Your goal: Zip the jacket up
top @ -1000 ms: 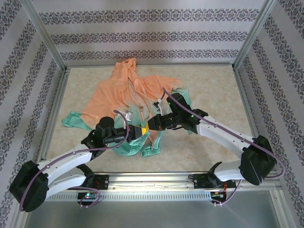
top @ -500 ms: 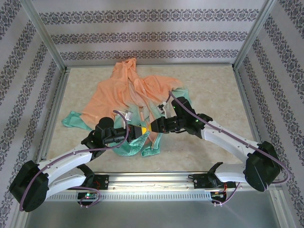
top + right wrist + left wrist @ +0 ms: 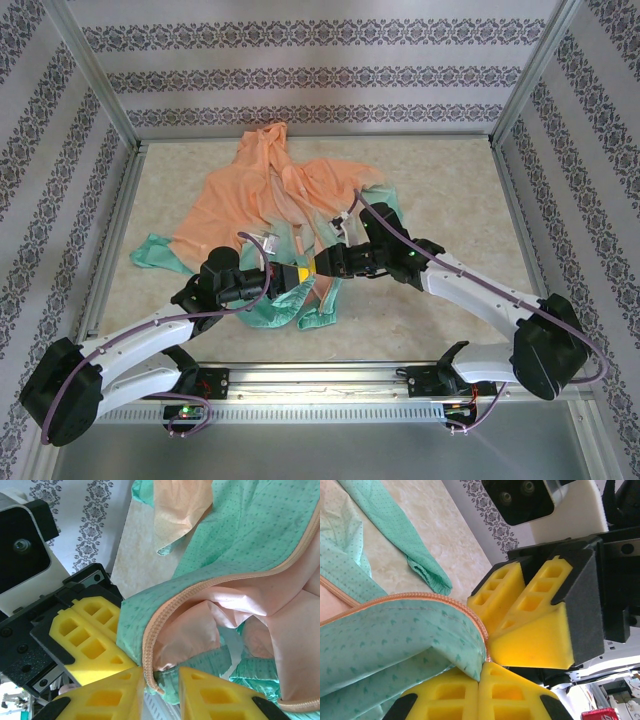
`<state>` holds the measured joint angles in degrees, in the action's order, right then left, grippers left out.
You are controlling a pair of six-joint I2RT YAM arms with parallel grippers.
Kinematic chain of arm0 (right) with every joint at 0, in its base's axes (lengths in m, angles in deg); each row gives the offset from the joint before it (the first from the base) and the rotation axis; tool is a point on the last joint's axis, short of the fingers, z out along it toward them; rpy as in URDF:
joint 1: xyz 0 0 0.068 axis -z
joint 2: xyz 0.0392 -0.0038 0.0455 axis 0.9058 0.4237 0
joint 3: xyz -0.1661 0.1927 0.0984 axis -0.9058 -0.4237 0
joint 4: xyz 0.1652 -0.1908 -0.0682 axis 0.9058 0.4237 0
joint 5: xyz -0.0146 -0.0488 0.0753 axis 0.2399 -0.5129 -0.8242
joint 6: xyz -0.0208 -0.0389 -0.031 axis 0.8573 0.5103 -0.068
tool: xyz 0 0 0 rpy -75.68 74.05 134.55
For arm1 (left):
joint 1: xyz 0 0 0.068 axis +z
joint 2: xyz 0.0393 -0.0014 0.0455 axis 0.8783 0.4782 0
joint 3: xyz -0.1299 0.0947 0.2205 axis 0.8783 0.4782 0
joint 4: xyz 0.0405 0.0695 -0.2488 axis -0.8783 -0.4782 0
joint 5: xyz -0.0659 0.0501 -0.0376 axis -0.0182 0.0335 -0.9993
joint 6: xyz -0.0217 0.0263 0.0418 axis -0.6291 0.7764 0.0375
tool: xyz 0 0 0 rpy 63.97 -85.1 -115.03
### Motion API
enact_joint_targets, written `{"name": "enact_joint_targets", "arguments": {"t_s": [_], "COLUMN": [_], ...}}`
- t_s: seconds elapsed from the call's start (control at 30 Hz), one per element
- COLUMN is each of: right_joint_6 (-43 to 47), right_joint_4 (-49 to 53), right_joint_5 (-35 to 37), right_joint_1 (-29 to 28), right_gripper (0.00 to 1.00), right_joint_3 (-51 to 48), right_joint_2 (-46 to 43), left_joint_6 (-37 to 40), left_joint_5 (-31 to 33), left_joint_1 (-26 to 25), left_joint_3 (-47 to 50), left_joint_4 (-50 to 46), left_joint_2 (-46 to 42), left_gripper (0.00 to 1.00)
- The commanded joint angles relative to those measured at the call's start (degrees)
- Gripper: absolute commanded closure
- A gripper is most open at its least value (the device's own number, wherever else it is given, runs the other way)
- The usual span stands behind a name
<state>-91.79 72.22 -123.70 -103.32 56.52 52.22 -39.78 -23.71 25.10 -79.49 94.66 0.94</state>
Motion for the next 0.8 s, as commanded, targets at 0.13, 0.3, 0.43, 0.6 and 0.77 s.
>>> {"name": "enact_joint_targets", "arguments": {"t_s": [0.13,0.3,0.43,0.6,0.77], "right_joint_6": [-0.7,-0.7,-0.3,0.6,0.1], "right_joint_4": [-1.9,-1.3,0.9,4.0,4.6], "right_joint_5": [-1.7,-1.5,-0.8,0.0,-0.5], "right_joint_1": [-0.7,-0.7,-0.6,-0.2,-0.5], "right_gripper": [0.91,1.0,1.0,1.0,1.0], "right_joint_3": [1.1,1.5,2.2,3.0,3.6], "right_joint_2": [1.0,0.1,-1.0,-1.9,-1.6], "left_joint_6": [-0.1,0.5,2.1,3.2,1.1], "left_joint_5": [-1.3,-0.3,2.2,4.8,4.1], "left_joint_1": [-0.3,-0.3,-0.2,-0.1,-0.2], "left_joint_3": [0.3,0.4,0.0,0.0,-0.6], "left_joint_4": [3.1,1.4,-3.3,-7.8,-9.1], "left_joint_2": [0.0,-0.9,-3.9,-8.3,-9.4], "left_gripper": [1.0,0.98,0.69,0.59,0.67]}}
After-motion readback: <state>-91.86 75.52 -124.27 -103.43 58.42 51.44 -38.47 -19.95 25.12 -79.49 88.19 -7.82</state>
